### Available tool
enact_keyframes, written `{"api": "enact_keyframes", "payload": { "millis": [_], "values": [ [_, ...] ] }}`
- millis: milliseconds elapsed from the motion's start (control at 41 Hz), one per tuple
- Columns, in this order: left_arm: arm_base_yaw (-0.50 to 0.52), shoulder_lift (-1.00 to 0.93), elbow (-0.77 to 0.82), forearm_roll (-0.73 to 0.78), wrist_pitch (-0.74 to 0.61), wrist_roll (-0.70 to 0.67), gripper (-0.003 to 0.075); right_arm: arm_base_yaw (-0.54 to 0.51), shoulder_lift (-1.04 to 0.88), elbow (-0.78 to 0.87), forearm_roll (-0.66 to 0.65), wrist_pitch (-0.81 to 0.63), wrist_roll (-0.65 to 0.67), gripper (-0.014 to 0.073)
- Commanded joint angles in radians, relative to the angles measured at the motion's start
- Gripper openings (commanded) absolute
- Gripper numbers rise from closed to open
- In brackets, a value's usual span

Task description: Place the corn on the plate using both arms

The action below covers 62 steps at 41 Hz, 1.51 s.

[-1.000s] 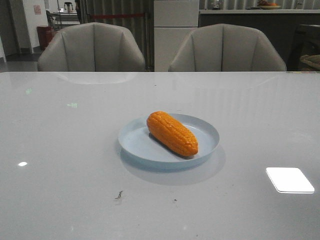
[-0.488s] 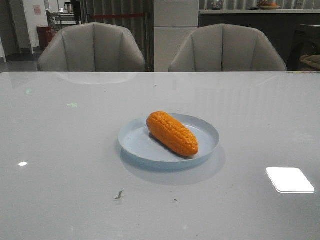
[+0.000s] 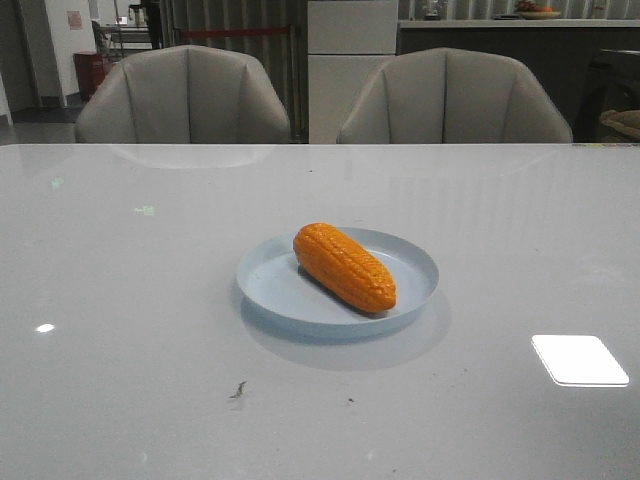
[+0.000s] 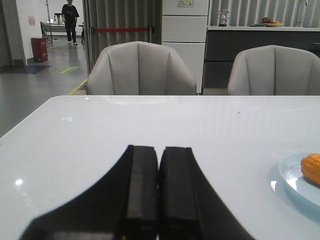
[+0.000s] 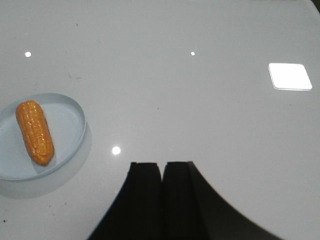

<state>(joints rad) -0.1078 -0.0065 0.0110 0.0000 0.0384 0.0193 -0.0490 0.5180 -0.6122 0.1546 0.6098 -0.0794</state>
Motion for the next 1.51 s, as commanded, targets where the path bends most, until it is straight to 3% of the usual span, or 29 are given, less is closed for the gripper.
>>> {"api": "enact_keyframes", "payload": {
  "millis": [0,220,439,732,1488],
  "values": [
    [-0.006,-0.02,0.038,0.0,-0.077,-0.009,0.0094,-0.004,-0.063,0.043,0.054,-0.169,-0.008,0.0056],
    [-0.006,-0.02,0.038,0.0,-0.077,-0.009,0.0094,-0.004,-0.244,0.252,0.067,-0.4,0.046,0.0056],
    [-0.006,-0.02,0.038,0.0,-0.077,-0.009,0.0094,-0.004,-0.389,0.423,-0.033,-0.551,0.162,0.0056],
    [-0.006,-0.02,0.038,0.0,-0.077,-0.009,0.0094,0.037,-0.552,0.621,-0.075,-0.61,0.186,0.0056],
    [-0.006,-0.02,0.038,0.0,-0.077,-0.009,0.0094,0.046,-0.552,0.619,-0.075,-0.574,0.186,0.0056]
  ]
}}
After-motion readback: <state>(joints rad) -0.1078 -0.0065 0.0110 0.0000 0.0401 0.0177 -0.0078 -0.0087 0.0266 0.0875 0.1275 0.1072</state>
